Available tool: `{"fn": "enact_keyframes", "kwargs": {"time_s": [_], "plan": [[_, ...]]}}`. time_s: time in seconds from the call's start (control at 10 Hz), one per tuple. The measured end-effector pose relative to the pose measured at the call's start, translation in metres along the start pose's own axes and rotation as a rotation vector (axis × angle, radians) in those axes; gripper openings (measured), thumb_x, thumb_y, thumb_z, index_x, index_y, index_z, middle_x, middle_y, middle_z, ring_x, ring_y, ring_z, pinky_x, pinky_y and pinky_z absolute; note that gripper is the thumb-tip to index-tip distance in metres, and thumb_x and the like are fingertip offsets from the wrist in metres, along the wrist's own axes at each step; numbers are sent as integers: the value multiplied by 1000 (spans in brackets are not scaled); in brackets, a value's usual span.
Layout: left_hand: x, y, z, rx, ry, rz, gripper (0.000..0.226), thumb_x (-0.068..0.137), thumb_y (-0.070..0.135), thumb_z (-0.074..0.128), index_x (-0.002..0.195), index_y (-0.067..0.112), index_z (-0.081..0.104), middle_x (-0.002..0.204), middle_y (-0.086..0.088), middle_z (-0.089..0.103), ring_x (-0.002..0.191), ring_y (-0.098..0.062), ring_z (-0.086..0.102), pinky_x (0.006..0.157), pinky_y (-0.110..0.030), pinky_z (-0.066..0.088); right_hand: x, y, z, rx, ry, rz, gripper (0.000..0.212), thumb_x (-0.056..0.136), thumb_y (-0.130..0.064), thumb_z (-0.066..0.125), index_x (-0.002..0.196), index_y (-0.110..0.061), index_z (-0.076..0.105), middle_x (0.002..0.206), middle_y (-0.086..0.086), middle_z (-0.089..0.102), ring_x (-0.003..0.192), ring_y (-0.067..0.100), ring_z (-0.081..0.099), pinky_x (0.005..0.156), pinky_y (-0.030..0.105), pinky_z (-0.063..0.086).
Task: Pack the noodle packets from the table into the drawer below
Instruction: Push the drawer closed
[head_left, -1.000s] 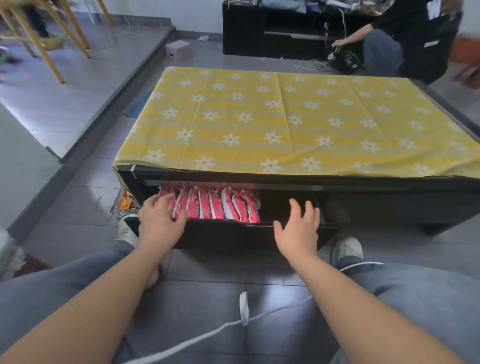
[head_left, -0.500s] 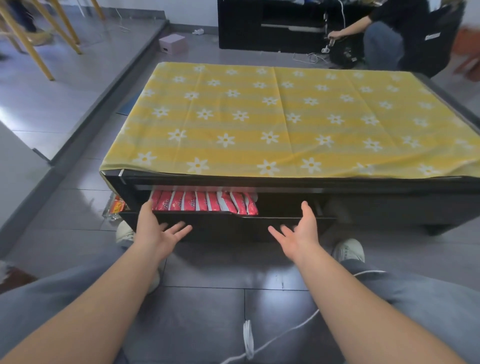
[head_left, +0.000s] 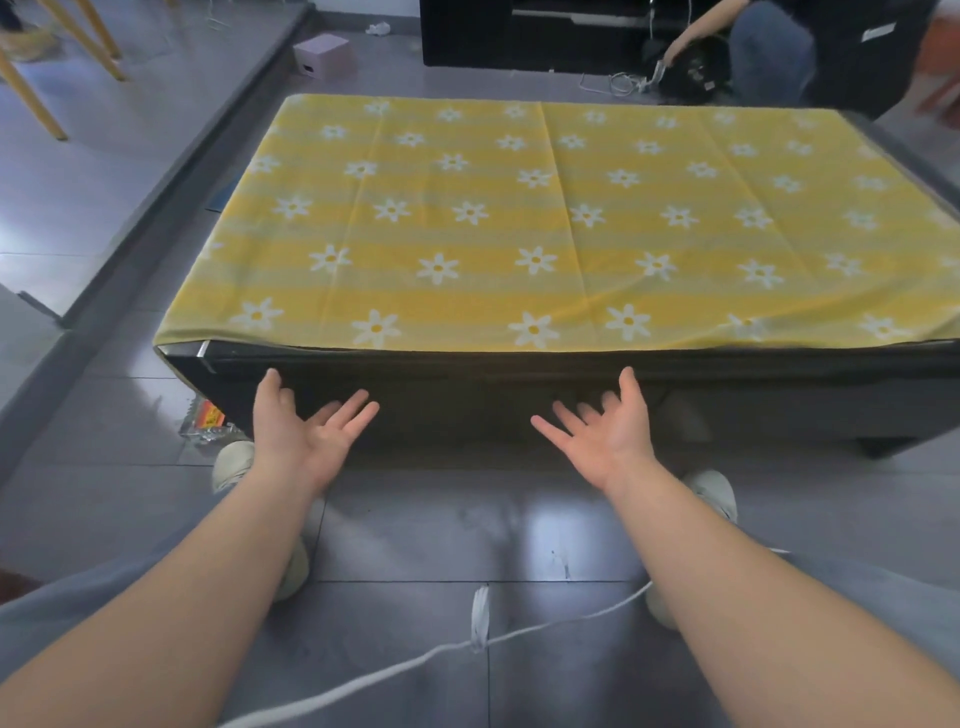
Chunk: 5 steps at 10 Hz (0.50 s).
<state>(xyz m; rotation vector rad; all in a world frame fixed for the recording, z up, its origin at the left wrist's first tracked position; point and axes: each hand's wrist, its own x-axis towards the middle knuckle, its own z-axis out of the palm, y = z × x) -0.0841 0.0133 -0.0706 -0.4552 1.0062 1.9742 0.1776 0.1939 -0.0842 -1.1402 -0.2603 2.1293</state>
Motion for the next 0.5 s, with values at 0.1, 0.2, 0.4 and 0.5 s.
{"fn": "enact_keyframes", "kwargs": {"time_s": [0.1, 0.2, 0.4, 0.5], "plan": [[5, -5, 2, 19, 6, 19, 80, 99, 53, 57, 164, 44, 11, 169, -24, 17, 116, -53, 62, 90, -64, 57, 7, 2, 1, 22, -24, 12, 98, 92, -67, 61, 166, -36, 4, 176, 7, 8, 156, 40, 28, 79, 73, 57], [8, -3, 2, 4, -11, 19, 82, 99, 54, 56, 164, 44, 7, 169, -25, 13, 122, -55, 59, 92, -65, 56, 11, 1, 1, 41, -54, 25, 100, 90, -72, 60, 166, -38, 4, 176, 5, 7, 156, 43, 27, 83, 79, 53], [5, 8, 3, 77, -34, -4, 87, 99, 51, 56, 164, 40, 0, 169, -27, 13, 128, -54, 56, 99, -63, 53, 14, -2, 4, 5, -37, 39, 105, 84, -69, 68, 166, -41, 8, 176, 4, 8, 150, 49, 34, 80, 78, 54], [-1, 5, 6, 231, 39, -21, 75, 104, 40, 54, 166, 34, 11, 165, -25, 30, 119, -46, 63, 95, -56, 55, 10, 0, 4, -230, 21, 60, 96, 87, -61, 71, 164, -44, 16, 174, 2, 17, 144, 47, 44, 73, 69, 60]]}}
